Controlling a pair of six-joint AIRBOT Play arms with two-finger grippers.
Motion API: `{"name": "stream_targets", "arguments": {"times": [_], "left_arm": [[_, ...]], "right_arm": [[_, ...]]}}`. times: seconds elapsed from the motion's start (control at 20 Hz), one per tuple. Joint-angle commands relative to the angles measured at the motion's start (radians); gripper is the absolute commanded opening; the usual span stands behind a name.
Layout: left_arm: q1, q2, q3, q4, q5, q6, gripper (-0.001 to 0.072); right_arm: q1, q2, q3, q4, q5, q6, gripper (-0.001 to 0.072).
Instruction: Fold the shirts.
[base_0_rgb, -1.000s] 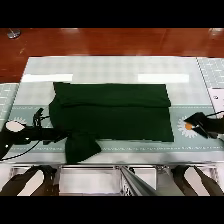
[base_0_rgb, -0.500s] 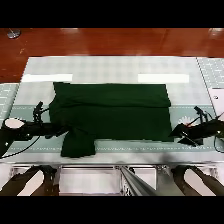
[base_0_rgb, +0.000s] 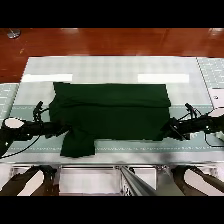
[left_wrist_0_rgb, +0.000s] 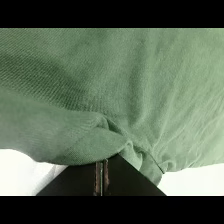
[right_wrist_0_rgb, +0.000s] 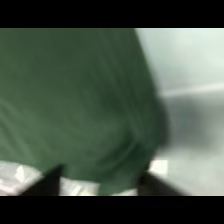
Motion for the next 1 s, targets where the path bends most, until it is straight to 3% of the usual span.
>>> {"name": "stream_targets", "arguments": {"times": [0.0,0.15,0.3,0.45,0.65,0.85,0.95], "left_arm": [[0.002,0.000,0.004,0.000,-0.001,0.000,0.0025],[0.042,0.000,0.086,0.000,-0.047,0.002,0.0025],[0.112,-0.008,0.212,0.000,-0.040,0.096,0.0025],[0.135,-0.116,0.321,-0.049,-0.011,0.078,0.0024],[0.035,-0.384,0.585,-0.059,0.023,0.066,0.0024],[0.016,-0.621,0.830,-0.059,-0.019,-0.048,0.0024],[0.013,-0.698,0.896,-0.059,-0.058,-0.051,0.0025]], "right_arm": [[0.005,-0.016,0.004,0.027,-0.004,-0.060,0.0019],[0.000,-0.014,0.100,-0.027,0.068,-0.089,0.0019],[0.000,-0.023,0.262,-0.050,0.031,-0.030,0.0019],[0.030,-0.105,0.429,-0.021,-0.027,0.009,0.0019],[0.087,-0.319,0.668,0.006,-0.045,0.026,0.0020],[0.092,-0.512,0.843,0.124,-0.063,0.019,0.0020],[0.092,-0.578,0.888,0.200,-0.050,-0.009,0.0032]]}}
